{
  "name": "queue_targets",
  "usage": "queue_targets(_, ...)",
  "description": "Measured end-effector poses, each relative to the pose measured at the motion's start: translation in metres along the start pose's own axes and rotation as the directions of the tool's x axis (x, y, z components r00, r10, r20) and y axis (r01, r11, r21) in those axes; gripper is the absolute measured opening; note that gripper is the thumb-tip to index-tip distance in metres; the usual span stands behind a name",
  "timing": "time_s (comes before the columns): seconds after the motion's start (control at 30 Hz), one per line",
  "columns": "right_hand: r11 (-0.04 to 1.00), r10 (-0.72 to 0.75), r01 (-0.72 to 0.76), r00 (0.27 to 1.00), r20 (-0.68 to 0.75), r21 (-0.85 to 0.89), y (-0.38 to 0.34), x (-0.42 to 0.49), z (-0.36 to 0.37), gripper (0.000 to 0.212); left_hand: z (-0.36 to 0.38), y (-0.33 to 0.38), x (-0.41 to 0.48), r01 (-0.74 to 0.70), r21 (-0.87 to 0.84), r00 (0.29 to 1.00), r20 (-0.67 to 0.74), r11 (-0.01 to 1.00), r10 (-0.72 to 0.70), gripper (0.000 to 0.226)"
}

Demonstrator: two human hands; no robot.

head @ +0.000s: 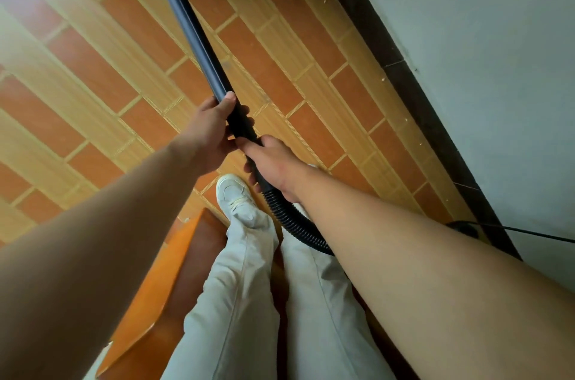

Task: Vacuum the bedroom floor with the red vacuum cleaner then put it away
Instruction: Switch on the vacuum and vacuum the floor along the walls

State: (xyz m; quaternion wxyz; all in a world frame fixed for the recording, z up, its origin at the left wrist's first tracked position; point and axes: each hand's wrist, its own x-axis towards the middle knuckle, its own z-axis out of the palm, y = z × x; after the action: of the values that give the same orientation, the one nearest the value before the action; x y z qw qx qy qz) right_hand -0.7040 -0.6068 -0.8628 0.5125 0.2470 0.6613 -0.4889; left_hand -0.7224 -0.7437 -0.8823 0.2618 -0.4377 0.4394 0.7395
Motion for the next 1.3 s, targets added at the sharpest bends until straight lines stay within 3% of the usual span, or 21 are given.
queue_targets(0.77, 0.999, 0.050, -0.045, 0.980, 0.195, -0.031, -0.135, 0.085, 0.014, 0.037, -0.023, 0.120, 0.065, -0.052, -0.055, 0.983, -0.178, 0.997, 0.041, 0.034)
queue_targets(0.97, 0.992, 0.035, -0.015, 0.986, 0.162, -0.124, -0.171, 0.115, 0.033, 0.036, -0.045, 0.149, 0.087, -0.081, -0.082, 0.968, -0.243, 0.993, 0.059, 0.033)
queue_targets(1.17, 0.922, -0.009, 0.032, 0.998, 0.061, -0.386, -0.201, 0.155, 0.060, 0.039, -0.080, 0.170, 0.121, -0.054, -0.112, 0.960, -0.280, 0.992, 0.021, 0.021)
queue_targets(1.3, 0.920, -0.017, 0.022, 1.000, 0.016, -0.391, -0.215, 0.189, 0.080, 0.037, -0.103, 0.186, 0.158, -0.039, -0.106, 0.968, -0.252, 0.994, 0.011, 0.022)
